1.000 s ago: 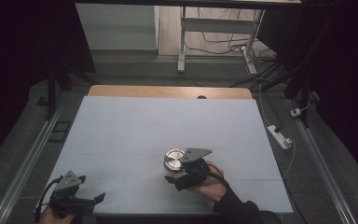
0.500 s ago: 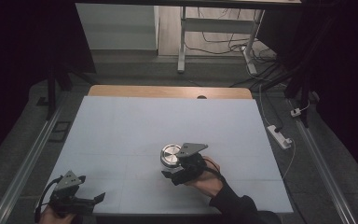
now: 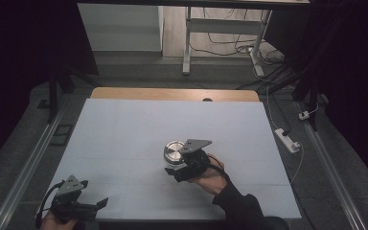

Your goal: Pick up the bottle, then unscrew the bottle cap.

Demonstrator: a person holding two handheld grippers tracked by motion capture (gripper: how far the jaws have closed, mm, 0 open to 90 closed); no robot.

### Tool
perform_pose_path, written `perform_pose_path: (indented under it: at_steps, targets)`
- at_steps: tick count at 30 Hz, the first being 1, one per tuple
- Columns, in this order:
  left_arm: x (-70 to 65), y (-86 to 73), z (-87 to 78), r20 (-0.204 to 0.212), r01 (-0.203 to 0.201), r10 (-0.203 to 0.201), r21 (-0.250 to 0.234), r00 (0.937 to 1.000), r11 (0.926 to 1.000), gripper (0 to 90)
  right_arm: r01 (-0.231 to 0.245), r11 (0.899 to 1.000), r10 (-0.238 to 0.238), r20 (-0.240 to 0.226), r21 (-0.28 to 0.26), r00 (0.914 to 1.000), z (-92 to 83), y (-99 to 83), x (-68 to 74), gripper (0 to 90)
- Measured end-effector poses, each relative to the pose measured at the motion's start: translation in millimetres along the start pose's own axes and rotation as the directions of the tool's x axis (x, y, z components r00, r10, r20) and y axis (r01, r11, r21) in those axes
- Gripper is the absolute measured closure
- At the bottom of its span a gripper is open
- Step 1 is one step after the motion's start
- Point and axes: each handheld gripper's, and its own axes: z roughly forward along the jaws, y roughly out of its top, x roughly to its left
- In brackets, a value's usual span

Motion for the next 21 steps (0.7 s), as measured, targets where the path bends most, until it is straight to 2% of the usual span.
perform_pose_path:
  at_steps: [14,21]
  targets:
    - [1.2,0.4,-0.3,-0.001,0.014,-0.014,-0.002,0.9999,0.9999,0.0,0.018,1.0,-0.018,-0.005,0.002,0.9998,0.8,4.3,1.0,15.1]
    - [1.2,3.1,0.3,0.031,0.019,-0.019,-0.009,0.9993,0.9998,0.0,0.023,1.0,-0.023,-0.014,0.0,0.9996,0.1,4.8,2.5,15.1]
